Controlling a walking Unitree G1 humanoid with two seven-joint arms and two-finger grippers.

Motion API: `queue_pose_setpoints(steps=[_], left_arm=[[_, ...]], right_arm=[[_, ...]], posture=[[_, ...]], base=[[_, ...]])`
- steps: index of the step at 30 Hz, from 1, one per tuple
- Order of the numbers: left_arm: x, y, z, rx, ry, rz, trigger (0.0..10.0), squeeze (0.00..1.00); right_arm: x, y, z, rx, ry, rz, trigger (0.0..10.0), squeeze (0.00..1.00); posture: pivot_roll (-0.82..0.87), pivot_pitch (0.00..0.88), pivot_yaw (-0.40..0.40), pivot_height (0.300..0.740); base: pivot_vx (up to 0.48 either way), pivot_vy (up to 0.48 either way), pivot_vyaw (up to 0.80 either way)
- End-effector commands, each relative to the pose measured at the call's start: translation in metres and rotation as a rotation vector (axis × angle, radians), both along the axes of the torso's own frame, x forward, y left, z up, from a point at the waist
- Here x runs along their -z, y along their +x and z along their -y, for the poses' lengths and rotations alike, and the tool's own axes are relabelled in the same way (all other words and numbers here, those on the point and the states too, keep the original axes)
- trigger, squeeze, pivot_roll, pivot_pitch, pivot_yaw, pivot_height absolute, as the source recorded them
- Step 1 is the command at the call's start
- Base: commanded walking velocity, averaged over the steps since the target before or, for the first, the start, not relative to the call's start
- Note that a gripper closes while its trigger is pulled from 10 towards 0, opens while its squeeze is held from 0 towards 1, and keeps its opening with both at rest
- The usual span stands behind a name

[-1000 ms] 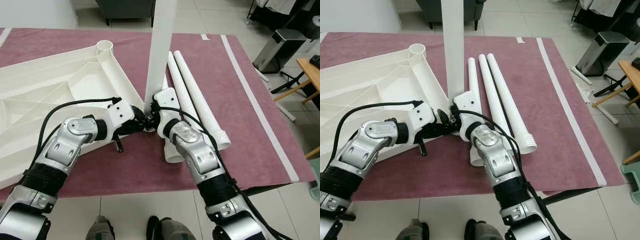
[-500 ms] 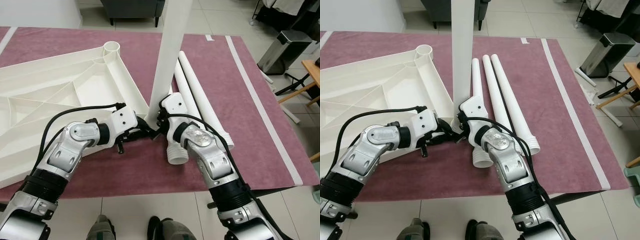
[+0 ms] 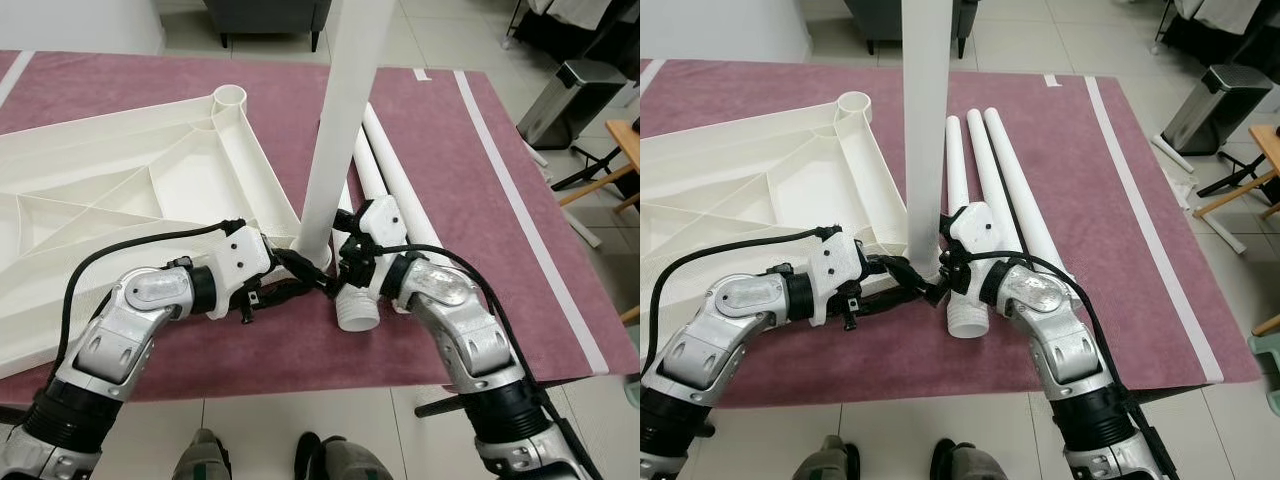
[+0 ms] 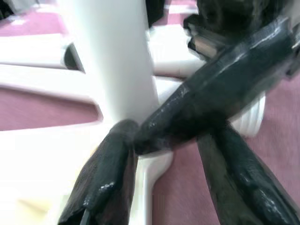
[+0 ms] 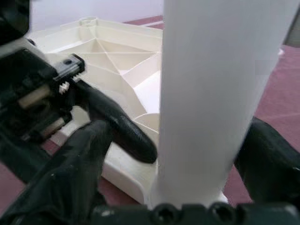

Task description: Building children table

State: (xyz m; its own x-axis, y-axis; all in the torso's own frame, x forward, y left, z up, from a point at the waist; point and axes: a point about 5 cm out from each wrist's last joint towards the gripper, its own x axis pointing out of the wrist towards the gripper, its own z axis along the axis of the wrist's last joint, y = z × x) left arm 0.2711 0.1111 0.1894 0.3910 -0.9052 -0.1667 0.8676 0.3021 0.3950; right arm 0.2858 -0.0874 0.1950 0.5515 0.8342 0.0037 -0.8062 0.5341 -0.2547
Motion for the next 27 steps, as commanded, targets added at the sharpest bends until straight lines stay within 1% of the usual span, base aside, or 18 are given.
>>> queue_pose_setpoints(steps=[1,2,4,6,7,9,10,11,12,13,14,18,19,22,24,25,26,27], left_arm=[[-0.019,-0.002,-0.007,-0.032,-0.047,0.077,10.0,1.00],[-0.019,-0.002,-0.007,-0.032,-0.047,0.077,10.0,1.00],[-0.019,-0.002,-0.008,-0.043,-0.038,0.091,10.0,1.00],[-0.018,-0.002,-0.008,-0.046,-0.017,0.102,10.0,1.00],[-0.016,-0.003,-0.009,-0.041,0.002,0.104,10.0,0.00],[-0.015,-0.004,-0.010,-0.035,0.013,0.102,10.0,0.00],[-0.014,-0.008,-0.014,-0.031,0.041,0.094,10.0,0.00],[-0.014,-0.008,-0.014,-0.031,0.041,0.094,10.0,0.00],[-0.012,-0.011,-0.017,-0.030,0.062,0.086,10.0,0.00],[-0.012,-0.011,-0.017,-0.030,0.062,0.086,10.0,0.00],[-0.010,-0.014,-0.021,-0.037,0.085,0.083,10.0,0.00],[-0.008,-0.016,-0.026,-0.057,0.104,0.075,10.0,0.00],[-0.003,-0.015,-0.030,-0.101,0.150,0.076,10.0,0.00],[-0.003,-0.015,-0.030,-0.101,0.150,0.076,10.0,0.00],[0.004,-0.012,-0.031,-0.176,0.179,0.078,10.0,0.00],[0.006,-0.012,-0.030,-0.204,0.177,0.073,10.0,0.00],[0.006,-0.012,-0.030,-0.204,0.177,0.073,10.0,0.00],[0.007,-0.012,-0.028,-0.217,0.169,0.068,10.0,0.00]], right_arm=[[0.022,0.005,0.012,0.092,-0.036,-0.088,10.0,0.00],[0.022,0.005,0.012,0.092,-0.036,-0.088,10.0,0.00],[0.021,0.014,0.020,0.196,-0.014,-0.075,10.0,0.00],[0.021,0.015,0.022,0.208,-0.009,-0.074,10.0,0.00],[0.021,0.013,0.023,0.199,-0.010,-0.075,10.0,0.00],[0.022,0.011,0.024,0.190,-0.011,-0.077,10.0,0.00],[0.023,0.007,0.027,0.174,-0.014,-0.084,10.0,0.46],[0.023,0.007,0.027,0.174,-0.014,-0.084,10.0,0.46],[0.024,0.004,0.029,0.162,-0.014,-0.093,10.0,0.93],[0.024,0.004,0.029,0.162,-0.014,-0.093,10.0,0.93],[0.025,0.001,0.032,0.152,-0.010,-0.104,10.0,1.00],[0.025,0.000,0.036,0.160,-0.006,-0.108,10.0,1.00],[0.023,-0.004,0.039,0.142,0.028,-0.123,10.0,0.00],[0.023,-0.004,0.039,0.142,0.028,-0.123,10.0,0.00],[0.015,-0.022,0.044,0.032,0.088,-0.164,10.0,0.00],[0.016,-0.034,0.048,-0.021,0.086,-0.188,10.0,0.00],[0.016,-0.034,0.048,-0.021,0.086,-0.188,10.0,0.00],[0.017,-0.041,0.050,-0.050,0.078,-0.203,10.0,0.00]], posture=[[0.13,0.146,-0.048,0.740],[0.13,0.146,-0.048,0.740],[0.13,0.143,-0.046,0.740],[0.13,0.142,-0.045,0.740],[0.13,0.140,-0.042,0.740],[0.13,0.140,-0.042,0.740],[0.13,0.137,-0.036,0.740],[0.13,0.137,-0.036,0.740],[0.13,0.137,-0.036,0.740],[0.13,0.137,-0.036,0.740],[0.13,0.136,-0.035,0.740],[0.13,0.135,-0.035,0.740],[0.13,0.131,-0.037,0.740],[0.13,0.131,-0.037,0.740],[0.13,0.120,-0.043,0.740],[0.13,0.114,-0.047,0.740],[0.13,0.114,-0.047,0.740],[0.13,0.113,-0.047,0.740]], base=[[0.000,0.000,0.00],[0.000,0.000,0.00],[0.000,0.000,0.00],[0.000,0.000,0.00],[0.000,0.000,0.00],[0.000,0.000,0.00],[0.000,0.000,0.00],[0.000,0.000,0.00],[0.000,0.000,0.00],[0.000,0.000,0.00],[0.000,0.000,0.00],[0.000,0.000,0.00],[0.000,0.000,0.00],[0.000,0.000,0.00],[0.000,0.000,0.00],[0.000,0.000,0.00],[0.000,0.000,0.00],[0.000,0.000,0.00]])
